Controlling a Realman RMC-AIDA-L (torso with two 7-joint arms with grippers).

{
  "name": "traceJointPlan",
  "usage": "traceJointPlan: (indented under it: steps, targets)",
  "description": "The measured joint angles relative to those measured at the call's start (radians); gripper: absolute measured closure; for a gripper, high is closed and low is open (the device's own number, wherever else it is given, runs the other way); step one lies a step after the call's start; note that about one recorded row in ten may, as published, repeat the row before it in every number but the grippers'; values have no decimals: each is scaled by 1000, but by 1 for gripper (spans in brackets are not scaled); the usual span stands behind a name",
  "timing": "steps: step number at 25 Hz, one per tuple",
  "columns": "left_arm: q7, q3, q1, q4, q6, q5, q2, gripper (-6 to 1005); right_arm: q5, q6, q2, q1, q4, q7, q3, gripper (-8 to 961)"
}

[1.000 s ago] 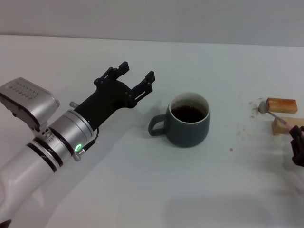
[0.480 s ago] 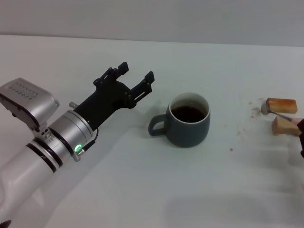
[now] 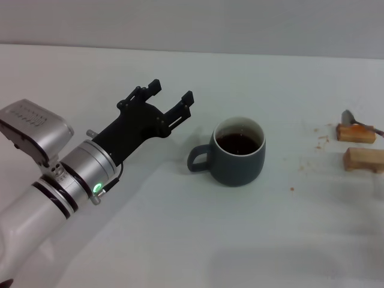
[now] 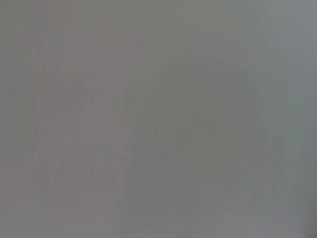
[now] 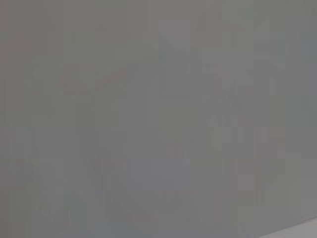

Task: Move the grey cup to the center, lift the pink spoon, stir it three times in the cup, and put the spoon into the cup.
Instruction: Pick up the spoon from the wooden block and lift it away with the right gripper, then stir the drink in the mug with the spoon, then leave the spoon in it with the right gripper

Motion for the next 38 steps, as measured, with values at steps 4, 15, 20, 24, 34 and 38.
traceJointPlan:
  steps: [4,15,20,24,34,38]
  targets:
    - [0,-2,4,0,0,0,1,186,-14,0,0,0,-27,27,-2,852]
    - [-1,-14,5,-5,1,0,2,186,-217,-73,-2,-4,-370,403,-3,851]
    - [-30,-26,6,-3,10,0,6,186,-287,-159,-18,-1,-640,691,4,851]
    - [-36,-30,16,0,29,0,8,186,-344,-185,-42,30,-833,910,6,852]
    - [-36,-51,56,27,133,1,9,186,-545,-298,-171,256,-1073,1273,10,852]
    - [-36,-70,88,45,204,1,10,186,-666,-346,-208,370,-1098,1378,3,852]
